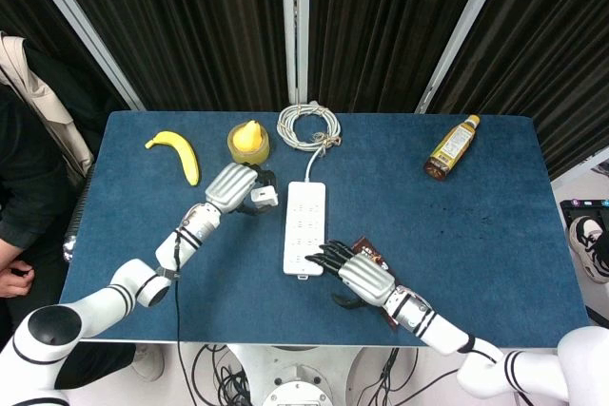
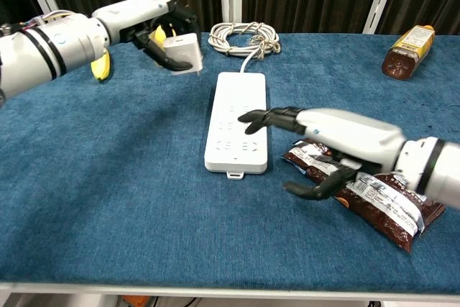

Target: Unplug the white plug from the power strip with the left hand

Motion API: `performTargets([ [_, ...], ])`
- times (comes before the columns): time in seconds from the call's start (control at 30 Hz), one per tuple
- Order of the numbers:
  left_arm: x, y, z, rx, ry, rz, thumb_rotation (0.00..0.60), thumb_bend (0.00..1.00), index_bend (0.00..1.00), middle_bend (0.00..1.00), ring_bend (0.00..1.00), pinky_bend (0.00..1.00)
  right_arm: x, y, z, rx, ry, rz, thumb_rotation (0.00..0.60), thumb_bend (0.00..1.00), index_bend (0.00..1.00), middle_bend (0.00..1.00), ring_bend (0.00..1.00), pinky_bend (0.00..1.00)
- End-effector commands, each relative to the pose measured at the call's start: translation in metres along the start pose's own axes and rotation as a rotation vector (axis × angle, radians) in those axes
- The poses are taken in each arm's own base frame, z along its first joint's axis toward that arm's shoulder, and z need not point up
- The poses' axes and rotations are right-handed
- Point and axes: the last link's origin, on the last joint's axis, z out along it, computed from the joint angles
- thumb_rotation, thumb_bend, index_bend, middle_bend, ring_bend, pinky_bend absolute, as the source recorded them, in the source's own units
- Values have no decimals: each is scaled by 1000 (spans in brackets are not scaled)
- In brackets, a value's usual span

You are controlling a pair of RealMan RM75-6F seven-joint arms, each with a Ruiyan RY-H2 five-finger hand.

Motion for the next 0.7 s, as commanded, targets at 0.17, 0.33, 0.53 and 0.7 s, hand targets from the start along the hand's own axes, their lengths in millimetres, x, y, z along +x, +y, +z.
performTargets([
  [0.17, -1, -22, -29, 107, -41, 155, 600, 189, 229, 231, 103, 110, 43, 7, -64, -70, 200, -87, 600, 327, 41, 140, 0, 0],
  [0.33, 33, -38, -69, 181, 95, 160, 600, 150, 207, 196, 84, 106, 70, 20, -101, -171, 283, -130, 600, 327, 41, 141, 0, 0],
  [0.53, 79, -69, -164, 395, 246, 258, 600, 143, 210, 197, 84, 105, 93, 37, -155, -378, 330, -209, 600, 327, 42, 120, 0, 0],
  [0.7, 89, -78, -253, 595, 289, 318, 600, 142, 212, 197, 84, 98, 100, 39, -195, -488, 399, -148, 600, 327, 38, 105, 0, 0],
])
